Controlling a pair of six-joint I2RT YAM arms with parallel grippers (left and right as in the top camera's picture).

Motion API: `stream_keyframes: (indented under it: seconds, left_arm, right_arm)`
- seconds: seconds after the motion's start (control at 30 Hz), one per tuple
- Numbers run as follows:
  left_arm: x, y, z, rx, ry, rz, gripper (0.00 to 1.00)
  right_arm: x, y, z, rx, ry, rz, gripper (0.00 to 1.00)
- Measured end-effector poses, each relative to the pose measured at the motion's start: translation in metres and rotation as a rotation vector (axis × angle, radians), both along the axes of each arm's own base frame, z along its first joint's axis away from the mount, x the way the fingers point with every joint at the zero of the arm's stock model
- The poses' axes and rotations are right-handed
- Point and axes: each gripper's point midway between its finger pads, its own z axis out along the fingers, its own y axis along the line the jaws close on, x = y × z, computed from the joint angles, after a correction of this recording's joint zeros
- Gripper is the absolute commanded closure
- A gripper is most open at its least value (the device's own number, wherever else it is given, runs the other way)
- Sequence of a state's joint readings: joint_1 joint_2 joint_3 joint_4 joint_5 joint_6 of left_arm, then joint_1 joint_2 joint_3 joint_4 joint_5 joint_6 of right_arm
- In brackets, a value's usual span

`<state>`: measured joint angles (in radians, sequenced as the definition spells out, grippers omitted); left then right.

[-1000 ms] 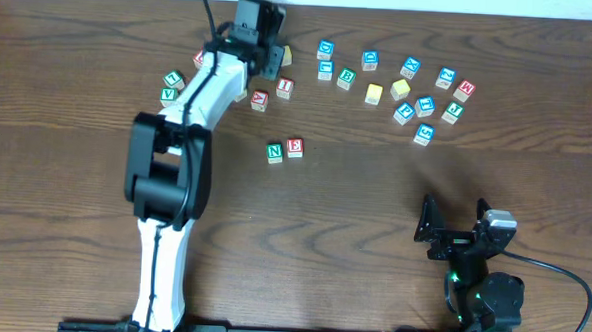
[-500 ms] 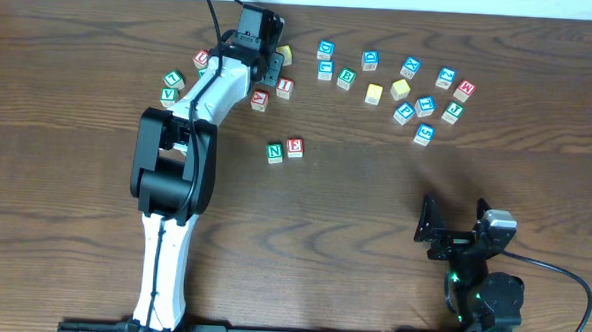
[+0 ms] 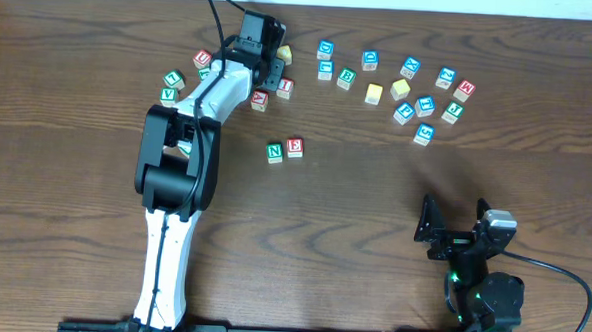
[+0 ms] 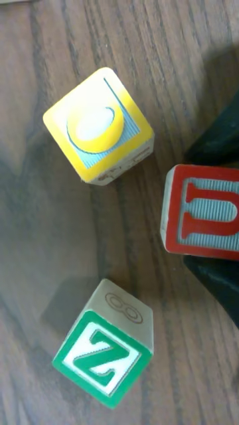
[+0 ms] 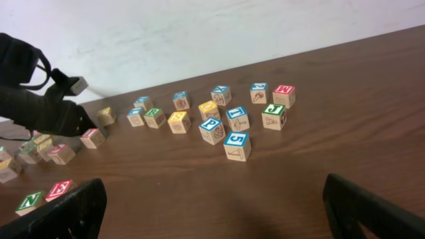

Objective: Spell out NEURIPS
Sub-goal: 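Lower the left gripper onto the red U block and grasp it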

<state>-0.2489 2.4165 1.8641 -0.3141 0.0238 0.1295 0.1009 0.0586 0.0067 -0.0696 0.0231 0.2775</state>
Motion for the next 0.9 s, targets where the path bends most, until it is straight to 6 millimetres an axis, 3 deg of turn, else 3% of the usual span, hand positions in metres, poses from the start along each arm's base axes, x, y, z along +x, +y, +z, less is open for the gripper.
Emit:
stream_keyframes:
  seconds: [0.43,0.73,0.9]
  left_arm:
    - [0.000,0.000,0.002,0.001,0.000,0.000,0.65]
    - [0.000,0.000,0.029,-0.007,-0.031,-0.001,0.69]
    - [0.000,0.000,0.033,-0.008,-0.035,0.000,0.68]
  right_arm:
    - [0.000,0.000,0.000,0.000,0.000,0.000,0.01]
    - [0.000,0.000,0.000,0.000,0.000,0.000,0.01]
    - [0.000,0.000,0.000,0.000,0.000,0.000,0.01]
